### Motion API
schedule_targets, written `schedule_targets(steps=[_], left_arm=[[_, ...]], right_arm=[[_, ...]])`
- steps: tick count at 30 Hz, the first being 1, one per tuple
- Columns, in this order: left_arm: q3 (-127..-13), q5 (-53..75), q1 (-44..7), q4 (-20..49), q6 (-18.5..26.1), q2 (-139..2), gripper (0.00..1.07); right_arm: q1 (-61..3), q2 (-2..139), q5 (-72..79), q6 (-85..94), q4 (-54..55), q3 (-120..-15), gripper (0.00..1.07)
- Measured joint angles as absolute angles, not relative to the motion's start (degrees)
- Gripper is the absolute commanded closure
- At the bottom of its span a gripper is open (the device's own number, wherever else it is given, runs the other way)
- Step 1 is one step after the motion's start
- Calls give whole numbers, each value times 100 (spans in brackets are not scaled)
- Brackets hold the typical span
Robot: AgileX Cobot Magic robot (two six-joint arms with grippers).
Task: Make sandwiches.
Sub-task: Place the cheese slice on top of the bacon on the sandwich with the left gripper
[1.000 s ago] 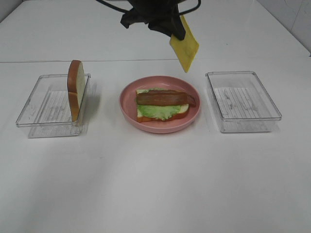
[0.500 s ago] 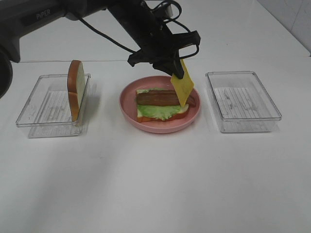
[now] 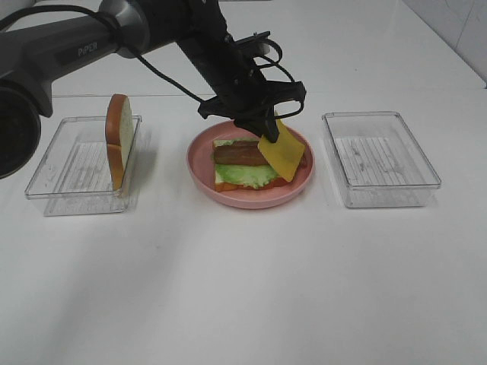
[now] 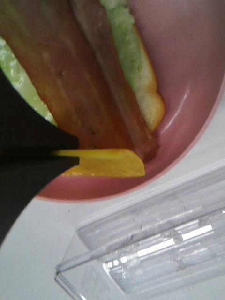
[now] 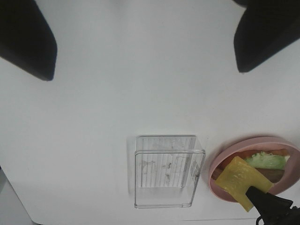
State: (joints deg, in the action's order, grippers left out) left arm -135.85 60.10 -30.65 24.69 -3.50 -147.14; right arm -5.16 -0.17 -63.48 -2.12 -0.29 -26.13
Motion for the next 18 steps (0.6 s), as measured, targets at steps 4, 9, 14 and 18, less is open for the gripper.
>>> schedule_targets(steps=[4, 9, 14, 18], left_arm=[[-13585, 5959, -3065, 1902, -344, -14731, 107], [-13585, 5947, -3065, 1610, -344, -14731, 107], [-13585, 5942, -3065, 1467, -344, -14731, 107], [-13585, 5930, -3065, 1455, -344, -14731, 104]], right_arm=[[-516, -17, -6348, -212, -29, -2613, 11], [-516, -17, -6348, -212, -29, -2613, 11], [-516, -17, -6348, -212, -29, -2613, 11], [-516, -17, -6348, -212, -29, -2613, 11]])
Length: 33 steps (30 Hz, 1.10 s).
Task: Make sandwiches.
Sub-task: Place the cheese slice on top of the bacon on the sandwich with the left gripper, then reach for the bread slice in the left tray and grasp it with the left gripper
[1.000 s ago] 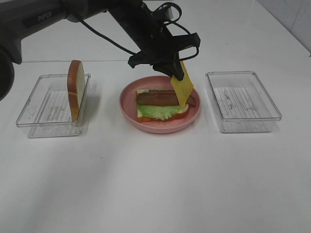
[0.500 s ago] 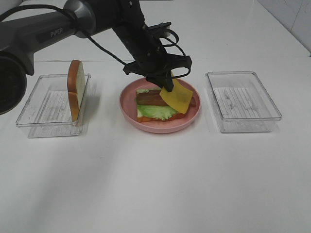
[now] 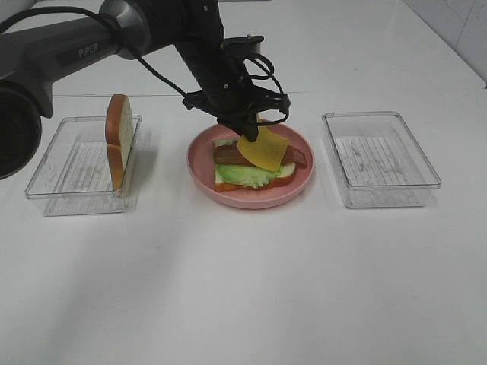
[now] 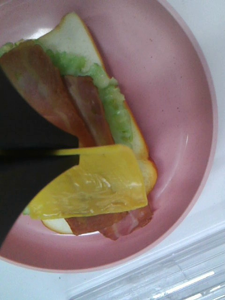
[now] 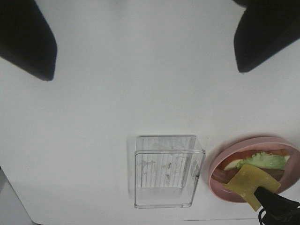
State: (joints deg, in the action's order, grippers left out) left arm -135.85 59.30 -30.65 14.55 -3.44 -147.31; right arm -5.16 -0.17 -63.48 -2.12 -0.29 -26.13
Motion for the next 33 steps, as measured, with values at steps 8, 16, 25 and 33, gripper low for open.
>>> schedule_targets(steps=[8, 16, 25, 33], left_arm=[[-13585, 5936, -3065, 1232, -344, -14731, 24], [-13585, 5959, -3065, 1020, -413, -14610, 5], [-13591, 6308, -3065, 1003, -229, -14381, 5], [-13831, 6881, -3065, 825, -92, -13894, 5]], right_arm=[[-516, -17, -6348, -212, -29, -2613, 11], [-516, -17, -6348, -212, -29, -2613, 11], [-516, -17, -6348, -212, -29, -2613, 11], [-516, -17, -6348, -212, -29, -2613, 11]])
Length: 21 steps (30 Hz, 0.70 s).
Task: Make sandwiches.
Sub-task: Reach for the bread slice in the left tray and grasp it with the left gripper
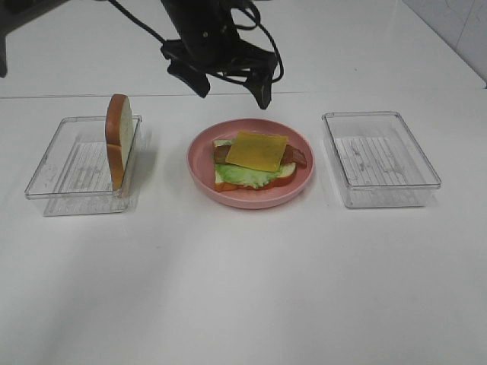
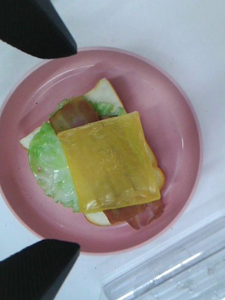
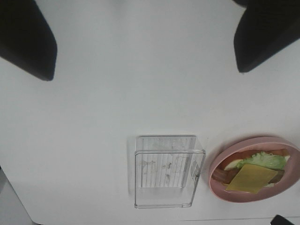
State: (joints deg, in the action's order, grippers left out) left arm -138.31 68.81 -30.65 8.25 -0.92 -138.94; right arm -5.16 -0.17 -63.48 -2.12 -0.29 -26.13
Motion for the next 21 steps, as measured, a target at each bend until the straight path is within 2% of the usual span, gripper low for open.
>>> schedule_targets(steps=[14, 17, 19, 21], left_arm=[[-14003, 6939, -3065, 642, -132, -12897, 6], [-13900, 6944, -3065, 435, -160, -12594, 6], [-13562, 6950, -3042, 0, -401, -12164, 6], [-13447, 6950, -3002, -57, -487, -12055, 6]], right_arm=[[-516, -17, -6348, -212, -29, -2613, 11], [-516, -17, -6348, -212, -29, -2613, 11], [-516, -17, -6348, -212, -29, -2613, 11], [-516, -17, -6348, -212, -29, -2613, 11]])
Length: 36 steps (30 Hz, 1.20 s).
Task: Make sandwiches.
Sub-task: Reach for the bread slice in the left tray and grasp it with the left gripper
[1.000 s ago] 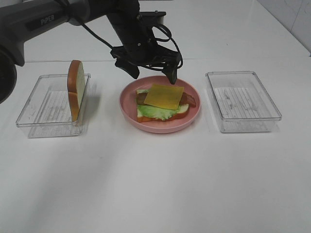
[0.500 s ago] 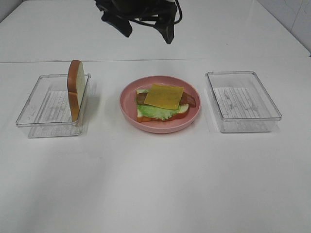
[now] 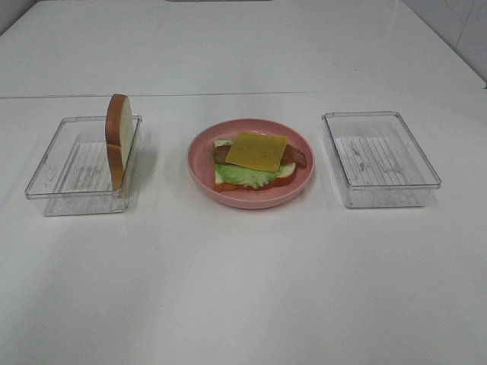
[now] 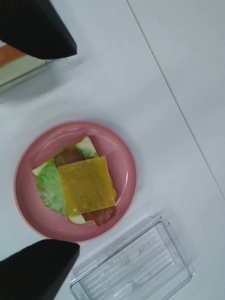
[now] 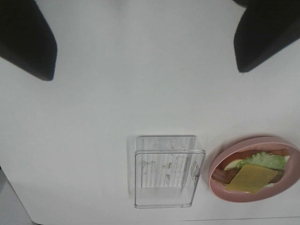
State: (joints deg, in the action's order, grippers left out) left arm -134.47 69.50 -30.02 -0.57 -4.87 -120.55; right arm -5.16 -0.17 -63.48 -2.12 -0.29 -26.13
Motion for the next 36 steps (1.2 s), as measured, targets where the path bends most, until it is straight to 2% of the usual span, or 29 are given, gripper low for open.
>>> schedule_targets(steps=[1, 3, 9, 11, 14, 16, 31, 36], left_arm=[[-13447, 6950, -3002, -57, -487, -12055, 6], [-12920, 6944, -2716, -126, -808, -11740, 6], [-12313, 6944, -2361, -132, -911, -11608, 6], [-11694, 6944, -2097, -69, -997, -11591, 6], [-11528, 6950, -2051, -63, -1014, -11591, 6], [-11035, 6973, -1942, -69, -1054, -11591, 6], [-10932, 6990, -1902, -92, -1060, -12353, 6], [-11316, 7007, -1902, -97, -1060, -12771, 6]], right_arm=[[-516, -17, -6348, -212, -29, -2613, 11], [-516, -17, -6348, -212, -29, -2613, 11], [-516, -17, -6348, -212, -29, -2613, 11], [-516, -17, -6348, -212, -29, -2613, 11], [-516, -17, -6348, -212, -29, -2613, 11], [-516, -17, -6348, -212, -29, -2613, 11], [-516, -17, -6348, -212, -29, -2613, 11], [-516, -17, -6348, -212, -29, -2613, 11]])
